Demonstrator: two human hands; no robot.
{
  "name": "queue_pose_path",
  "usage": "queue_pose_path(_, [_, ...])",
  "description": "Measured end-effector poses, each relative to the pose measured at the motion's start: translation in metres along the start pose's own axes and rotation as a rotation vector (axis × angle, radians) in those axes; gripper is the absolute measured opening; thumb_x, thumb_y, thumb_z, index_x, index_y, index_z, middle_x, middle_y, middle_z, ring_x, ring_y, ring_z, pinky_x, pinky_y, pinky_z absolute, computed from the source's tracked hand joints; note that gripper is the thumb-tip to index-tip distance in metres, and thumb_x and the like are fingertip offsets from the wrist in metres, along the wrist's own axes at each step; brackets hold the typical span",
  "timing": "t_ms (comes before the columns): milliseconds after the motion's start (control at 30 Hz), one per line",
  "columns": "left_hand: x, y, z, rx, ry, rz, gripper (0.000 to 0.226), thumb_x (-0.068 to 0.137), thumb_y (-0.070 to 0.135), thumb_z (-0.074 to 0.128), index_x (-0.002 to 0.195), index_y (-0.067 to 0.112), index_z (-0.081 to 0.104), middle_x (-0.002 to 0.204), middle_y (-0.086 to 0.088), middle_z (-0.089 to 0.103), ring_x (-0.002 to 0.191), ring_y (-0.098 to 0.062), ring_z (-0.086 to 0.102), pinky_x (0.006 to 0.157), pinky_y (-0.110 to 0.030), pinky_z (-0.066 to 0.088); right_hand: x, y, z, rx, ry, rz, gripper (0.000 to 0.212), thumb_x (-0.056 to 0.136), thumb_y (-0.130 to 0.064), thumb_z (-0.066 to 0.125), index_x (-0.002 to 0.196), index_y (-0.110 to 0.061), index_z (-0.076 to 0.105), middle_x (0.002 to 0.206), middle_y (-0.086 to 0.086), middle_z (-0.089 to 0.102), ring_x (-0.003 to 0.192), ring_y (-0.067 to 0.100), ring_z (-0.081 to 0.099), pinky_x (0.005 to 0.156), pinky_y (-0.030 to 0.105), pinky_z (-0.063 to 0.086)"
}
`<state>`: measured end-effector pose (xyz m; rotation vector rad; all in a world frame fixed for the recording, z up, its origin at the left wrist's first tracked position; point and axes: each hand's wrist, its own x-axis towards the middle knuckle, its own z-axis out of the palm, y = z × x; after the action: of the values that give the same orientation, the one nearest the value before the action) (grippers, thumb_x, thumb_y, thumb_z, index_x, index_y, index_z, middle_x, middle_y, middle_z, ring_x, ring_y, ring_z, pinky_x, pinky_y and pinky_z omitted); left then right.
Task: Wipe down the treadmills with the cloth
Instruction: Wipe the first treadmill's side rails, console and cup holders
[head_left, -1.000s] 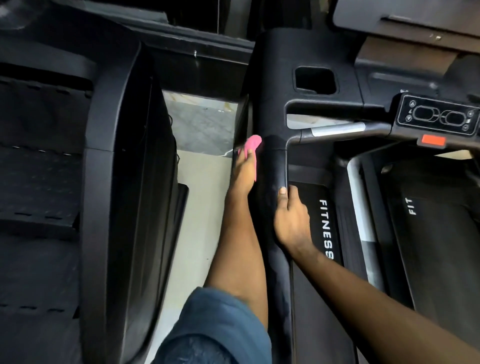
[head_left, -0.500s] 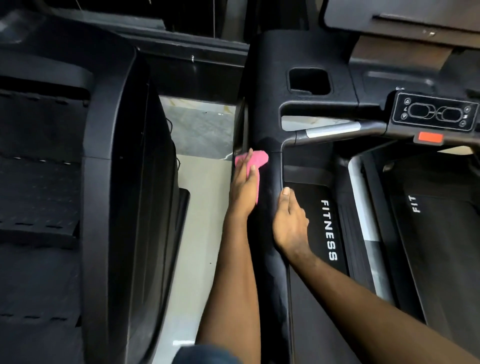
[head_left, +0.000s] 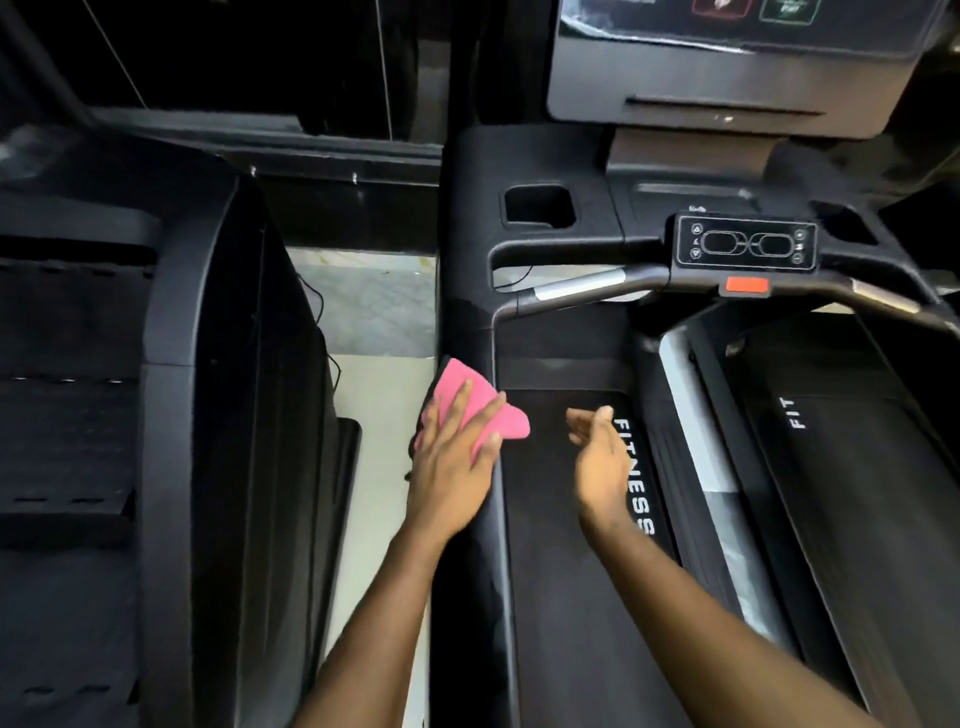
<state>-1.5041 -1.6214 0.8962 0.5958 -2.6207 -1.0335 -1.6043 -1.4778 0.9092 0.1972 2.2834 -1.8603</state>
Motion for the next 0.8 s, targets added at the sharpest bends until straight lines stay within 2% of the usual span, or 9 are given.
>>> queue_pose_path(167, [0.070, 0.021, 0.002, 0.062, -0.049, -0.110, 0.046, 0.104, 0.044, 0.041, 0.149, 0.050, 0.038, 0.168, 0.015, 0.012, 0.156, -0.029, 0.004, 0.126, -0.048, 0.005, 0.002, -0.004, 0.005, -0.045, -0.105, -0.046, 0.048, 0.112, -0.033, 0.032, 0.109, -0.009, 0.074, 0.110, 0.002, 0.074, 0.104, 0.016, 0.069, 0.102, 0.031, 0.048])
queue_pose_path(233, [0.043, 0.022, 0.007, 0.044, 0.011, -0.094, 0.044, 0.103, 0.042, 0.044, 0.147, 0.046, 0.045, 0.166, 0.016, 0.016, 0.156, -0.025, 0.004, 0.126, -0.044, 0.005, 0.001, 0.001, 0.002, -0.031, -0.119, -0.033, 0.047, 0.111, -0.033, 0.034, 0.113, -0.008, 0.074, 0.112, -0.001, 0.074, 0.102, 0.013, 0.068, 0.098, 0.030, 0.049])
queue_pose_path(333, [-0.046, 0.028, 0.007, 0.037, 0.065, 0.019, 0.042, 0.102, 0.043, 0.041, 0.143, 0.044, 0.052, 0.165, 0.019, 0.017, 0.156, -0.014, 0.002, 0.124, -0.030, -0.002, 0.005, 0.002, -0.002, 0.008, -0.186, -0.034, 0.040, 0.110, -0.031, 0.038, 0.114, -0.014, 0.074, 0.110, -0.009, 0.073, 0.101, 0.007, 0.066, 0.093, 0.029, 0.046])
queue_pose_path(433, [-0.109, 0.036, 0.004, 0.031, 0.028, 0.026, 0.045, 0.103, 0.046, 0.036, 0.147, 0.045, 0.046, 0.165, 0.023, 0.015, 0.155, -0.008, 0.000, 0.124, -0.028, -0.001, 0.017, -0.009, 0.003, -0.007, -0.267, -0.070, 0.032, 0.108, -0.030, 0.044, 0.113, -0.021, 0.074, 0.108, -0.016, 0.072, 0.107, 0.002, 0.064, 0.099, 0.029, 0.046])
queue_pose_path(500, [-0.107, 0.035, 0.006, 0.057, 0.003, -0.029, 0.048, 0.102, 0.049, 0.034, 0.149, 0.049, 0.039, 0.165, 0.025, 0.011, 0.155, -0.009, 0.000, 0.125, -0.032, 0.002, 0.024, -0.018, 0.008, -0.057, -0.331, -0.126, 0.030, 0.107, -0.030, 0.045, 0.115, -0.025, 0.074, 0.112, -0.017, 0.071, 0.115, 0.003, 0.062, 0.105, 0.031, 0.045])
queue_pose_path(600, [-0.061, 0.041, 0.006, 0.102, -0.006, -0.131, 0.052, 0.102, 0.049, 0.034, 0.153, 0.051, 0.028, 0.166, 0.022, 0.008, 0.156, -0.017, 0.002, 0.125, -0.043, 0.012, 0.030, -0.030, 0.009, -0.161, -0.462, -0.240, 0.031, 0.107, -0.028, 0.046, 0.125, -0.028, 0.070, 0.125, -0.015, 0.067, 0.120, 0.001, 0.057, 0.104, 0.023, 0.041])
queue_pose_path(667, [-0.037, 0.044, 0.010, 0.091, -0.008, -0.214, 0.055, 0.104, 0.045, 0.039, 0.156, 0.048, 0.022, 0.167, 0.019, 0.007, 0.156, -0.020, 0.003, 0.124, -0.046, 0.013, 0.034, -0.040, 0.011, -0.286, -0.542, -0.381, 0.032, 0.106, -0.020, 0.049, 0.133, -0.021, 0.067, 0.133, -0.011, 0.064, 0.124, 0.000, 0.053, 0.106, 0.017, 0.036])
queue_pose_path(733, [-0.042, 0.046, 0.014, 0.081, 0.034, -0.239, 0.057, 0.103, 0.047, 0.037, 0.157, 0.044, 0.022, 0.167, 0.017, 0.011, 0.156, -0.019, 0.005, 0.126, -0.045, 0.011, 0.041, -0.047, 0.016, -0.433, -0.595, -0.580, 0.032, 0.102, -0.014, 0.059, 0.133, -0.015, 0.068, 0.137, -0.003, 0.063, 0.129, 0.006, 0.054, 0.112, 0.020, 0.037])
queue_pose_path(800, [-0.078, 0.045, 0.017, 0.092, 0.072, -0.196, 0.060, 0.099, 0.052, 0.030, 0.157, 0.041, 0.025, 0.166, 0.017, 0.015, 0.155, -0.013, 0.007, 0.127, -0.039, 0.008, 0.047, -0.047, 0.020, -0.551, -0.606, -0.756, 0.029, 0.096, -0.016, 0.067, 0.125, -0.013, 0.073, 0.132, 0.004, 0.068, 0.127, 0.014, 0.060, 0.112, 0.026, 0.042])
